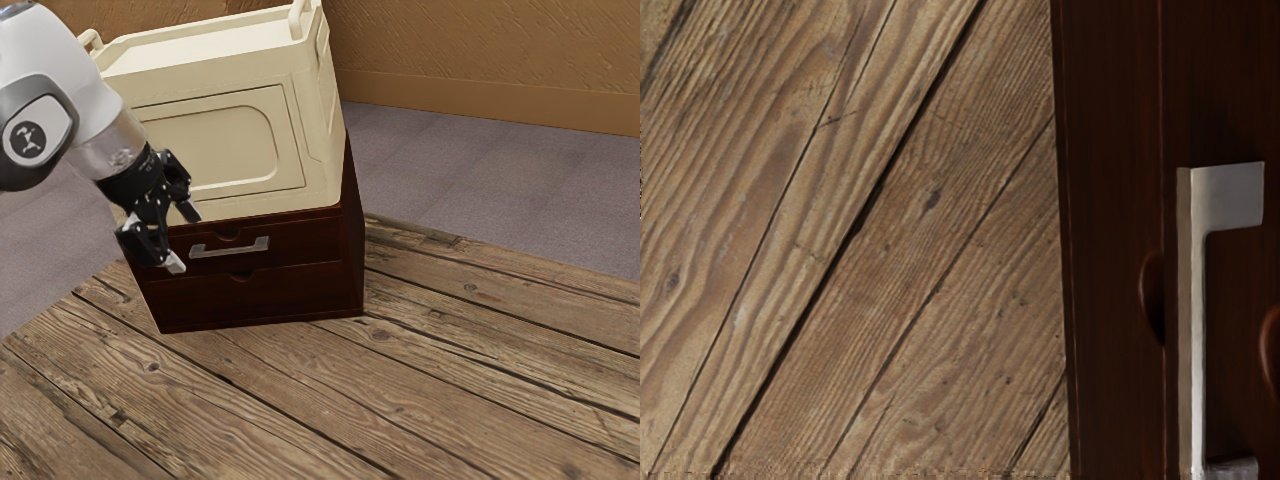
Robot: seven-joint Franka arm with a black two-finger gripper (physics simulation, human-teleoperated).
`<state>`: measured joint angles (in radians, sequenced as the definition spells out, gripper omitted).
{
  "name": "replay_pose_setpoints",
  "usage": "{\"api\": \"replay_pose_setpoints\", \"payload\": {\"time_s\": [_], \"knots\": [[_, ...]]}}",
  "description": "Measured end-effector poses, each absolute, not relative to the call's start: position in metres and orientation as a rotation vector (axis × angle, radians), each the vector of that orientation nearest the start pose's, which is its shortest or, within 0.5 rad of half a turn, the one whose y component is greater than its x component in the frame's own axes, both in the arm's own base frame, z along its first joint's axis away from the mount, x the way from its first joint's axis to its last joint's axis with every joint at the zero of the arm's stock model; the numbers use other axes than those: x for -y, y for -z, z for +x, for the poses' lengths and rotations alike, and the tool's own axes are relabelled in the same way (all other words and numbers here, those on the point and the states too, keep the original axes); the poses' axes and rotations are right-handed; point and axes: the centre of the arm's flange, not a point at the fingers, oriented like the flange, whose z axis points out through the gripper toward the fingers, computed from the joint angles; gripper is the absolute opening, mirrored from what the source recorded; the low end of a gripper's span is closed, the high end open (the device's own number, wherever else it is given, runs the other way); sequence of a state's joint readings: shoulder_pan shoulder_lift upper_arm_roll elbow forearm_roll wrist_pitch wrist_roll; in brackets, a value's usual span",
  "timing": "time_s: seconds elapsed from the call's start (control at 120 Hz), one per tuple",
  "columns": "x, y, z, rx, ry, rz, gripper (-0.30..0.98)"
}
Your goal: Pull the drawer handle with one arm to open the drawer
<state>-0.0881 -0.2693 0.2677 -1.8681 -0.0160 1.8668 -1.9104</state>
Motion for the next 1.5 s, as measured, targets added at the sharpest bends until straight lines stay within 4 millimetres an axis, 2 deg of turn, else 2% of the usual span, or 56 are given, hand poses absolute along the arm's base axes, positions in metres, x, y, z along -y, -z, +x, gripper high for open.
{"api": "replay_pose_setpoints", "payload": {"time_s": [0.067,0.15,0.45,0.6,0.758,1.092,1.308,1.5], "knots": [[-0.095,-0.642,0.49,-2.519,-0.141,1.398,0.65],[-0.092,-0.634,0.491,-2.555,-0.13,1.327,0.65],[-0.094,-0.611,0.495,-2.655,-0.111,1.119,0.65],[-0.094,-0.605,0.497,-2.683,-0.105,1.046,0.65],[-0.101,-0.597,0.504,-2.711,-0.117,0.973,0.59],[-0.107,-0.596,0.508,-2.72,-0.151,0.882,0.44],[-0.105,-0.588,0.512,-2.738,-0.155,0.864,0.4],[-0.105,-0.593,0.514,-2.736,-0.203,0.863,0.39]]}}
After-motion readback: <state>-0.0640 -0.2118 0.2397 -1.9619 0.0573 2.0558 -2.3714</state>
